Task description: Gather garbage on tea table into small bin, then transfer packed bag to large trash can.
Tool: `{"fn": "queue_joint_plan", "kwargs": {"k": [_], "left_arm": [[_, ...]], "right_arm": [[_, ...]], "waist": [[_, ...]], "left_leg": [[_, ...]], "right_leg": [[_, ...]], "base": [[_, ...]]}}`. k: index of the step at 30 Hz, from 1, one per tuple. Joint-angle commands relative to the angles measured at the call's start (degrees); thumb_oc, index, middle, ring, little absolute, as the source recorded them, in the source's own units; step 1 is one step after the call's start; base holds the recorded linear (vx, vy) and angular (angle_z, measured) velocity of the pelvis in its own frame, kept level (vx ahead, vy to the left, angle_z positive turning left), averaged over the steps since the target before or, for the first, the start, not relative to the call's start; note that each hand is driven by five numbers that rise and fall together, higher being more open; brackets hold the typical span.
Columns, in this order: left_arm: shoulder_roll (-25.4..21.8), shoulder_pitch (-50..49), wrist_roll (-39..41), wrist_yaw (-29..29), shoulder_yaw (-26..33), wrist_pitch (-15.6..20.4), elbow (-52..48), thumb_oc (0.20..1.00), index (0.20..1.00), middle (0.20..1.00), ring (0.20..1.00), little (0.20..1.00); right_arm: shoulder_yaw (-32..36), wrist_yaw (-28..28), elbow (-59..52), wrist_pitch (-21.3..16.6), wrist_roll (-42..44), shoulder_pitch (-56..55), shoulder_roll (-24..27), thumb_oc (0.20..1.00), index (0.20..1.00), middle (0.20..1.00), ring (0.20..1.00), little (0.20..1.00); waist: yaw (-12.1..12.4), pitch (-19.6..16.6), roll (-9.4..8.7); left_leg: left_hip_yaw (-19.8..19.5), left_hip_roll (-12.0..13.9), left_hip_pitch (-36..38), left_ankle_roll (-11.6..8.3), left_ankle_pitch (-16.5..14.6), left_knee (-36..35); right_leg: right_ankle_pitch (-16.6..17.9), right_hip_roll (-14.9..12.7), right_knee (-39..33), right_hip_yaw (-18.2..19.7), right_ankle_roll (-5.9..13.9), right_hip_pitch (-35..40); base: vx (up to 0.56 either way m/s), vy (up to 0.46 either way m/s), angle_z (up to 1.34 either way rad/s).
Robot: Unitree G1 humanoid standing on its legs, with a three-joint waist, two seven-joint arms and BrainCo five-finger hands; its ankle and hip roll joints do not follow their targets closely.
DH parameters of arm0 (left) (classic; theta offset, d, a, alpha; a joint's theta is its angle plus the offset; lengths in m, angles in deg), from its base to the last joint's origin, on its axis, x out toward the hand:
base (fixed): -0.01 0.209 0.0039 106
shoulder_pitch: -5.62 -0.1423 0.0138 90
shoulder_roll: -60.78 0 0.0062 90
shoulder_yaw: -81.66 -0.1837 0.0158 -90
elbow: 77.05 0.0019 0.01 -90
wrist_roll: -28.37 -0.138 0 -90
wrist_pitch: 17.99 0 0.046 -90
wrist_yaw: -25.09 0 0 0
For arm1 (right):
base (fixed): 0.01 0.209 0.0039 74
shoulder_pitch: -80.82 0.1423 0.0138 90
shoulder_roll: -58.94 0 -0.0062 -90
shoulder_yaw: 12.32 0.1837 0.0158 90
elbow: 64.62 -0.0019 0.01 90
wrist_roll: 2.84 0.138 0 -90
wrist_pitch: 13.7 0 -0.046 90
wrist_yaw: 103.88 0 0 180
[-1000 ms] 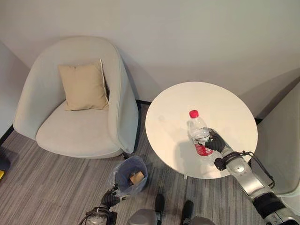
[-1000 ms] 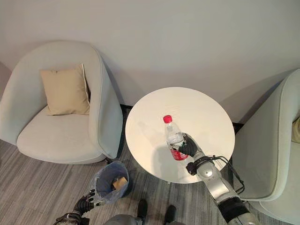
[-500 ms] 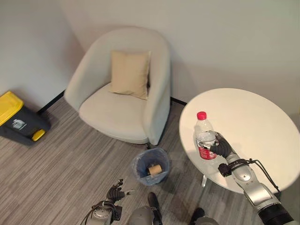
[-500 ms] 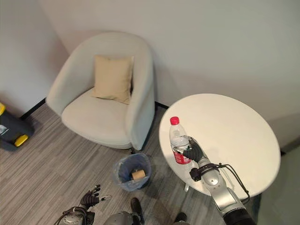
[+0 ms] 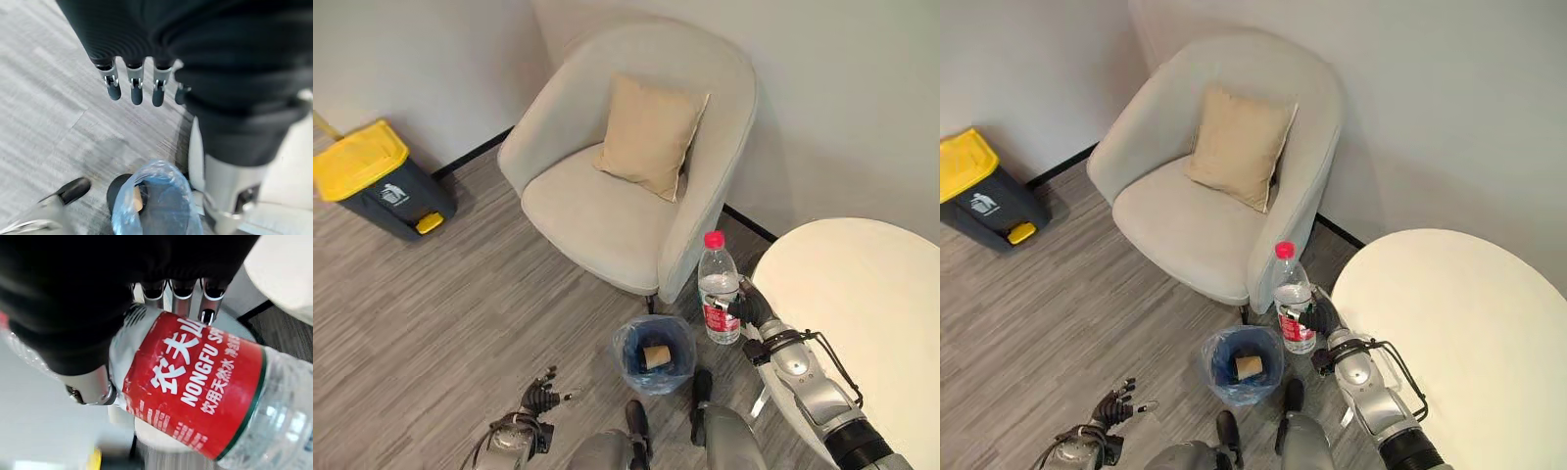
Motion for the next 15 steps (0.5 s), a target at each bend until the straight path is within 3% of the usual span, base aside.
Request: {"fn": "queue_joint_plan", "kwargs": {"k": [1, 3, 4, 5, 15], "left_arm": [[-2.16, 4.11, -2.40, 1.25, -0.84, 2.21, -1.43, 1.000, 1.000, 1.000, 1.000, 1.000], [-2.70, 7.39, -1.40, 2.42, -2.06, 2.37, -1.43, 1.000, 1.000, 1.000, 1.000, 1.000], [-3.12, 11.77, 1.13, 4.38, -3.38, 2.53, -1.03, 1.000, 1.000, 1.000, 1.000, 1.000], [-3.35, 12.75, 1.82, 4.96, -3.85, 2.65, -1.22, 1.000, 1.000, 1.000, 1.000, 1.000], [-4.45, 18.56, 5.36, 8.16, -5.81, 2.78, -2.73, 1.000, 1.000, 1.000, 1.000, 1.000]], "right_arm": [[-3.37, -0.88, -2.36, -2.92, -2.52, 8.23, 1.94, 0.200, 0.200, 0.200, 0.200, 0.200], [-6.26, -0.70, -0.24, -2.73, -1.77, 12.07, 1.09, 0.200, 0.200, 0.200, 0.200, 0.200], [-9.32, 0.96, 3.87, -2.00, -0.90, 17.64, -1.07, 0.200, 0.200, 0.200, 0.200, 0.200], [-9.95, 1.70, 4.64, -1.81, -1.07, 18.93, -1.37, 0.200, 0.200, 0.200, 0.200, 0.200], [-10.31, 9.69, 10.13, -0.61, -2.90, 30.61, -3.17, 0.200, 0.200, 0.200, 0.200, 0.200]], "waist": [[-0.34, 1.51, 0.85], [0.17, 3.94, 0.98], [1.07, 6.03, 1.27], [1.25, 6.85, 1.42], [2.31, 10.79, 1.94]], "left_leg": [[-2.69, 2.17, -8.17, -3.59, -1.16, 7.32], [-3.76, 2.80, -13.47, -3.90, -0.65, 10.11], [-5.29, 3.71, -20.77, -4.70, -1.53, 14.43], [-5.28, 3.95, -22.81, -4.62, -1.56, 15.77], [-6.83, 5.98, -45.58, -3.70, -4.49, 33.32]], "right_leg": [[-8.74, -1.70, 3.43, -1.47, 1.16, 5.02], [-8.91, -2.28, 6.44, -2.24, 0.48, 0.43], [-11.30, -3.53, 12.10, -2.83, -0.02, -6.40], [-11.69, -3.66, 13.74, -3.00, -0.37, -8.41], [-17.31, -6.55, 32.93, -1.85, -3.05, -30.76]], "base": [[-0.27, -0.131, 0.26], [-0.35, -0.146, 0.61], [-0.34, -0.161, 0.48], [-0.19, -0.117, 0.28], [-0.09, -0.017, 0.22]]}}
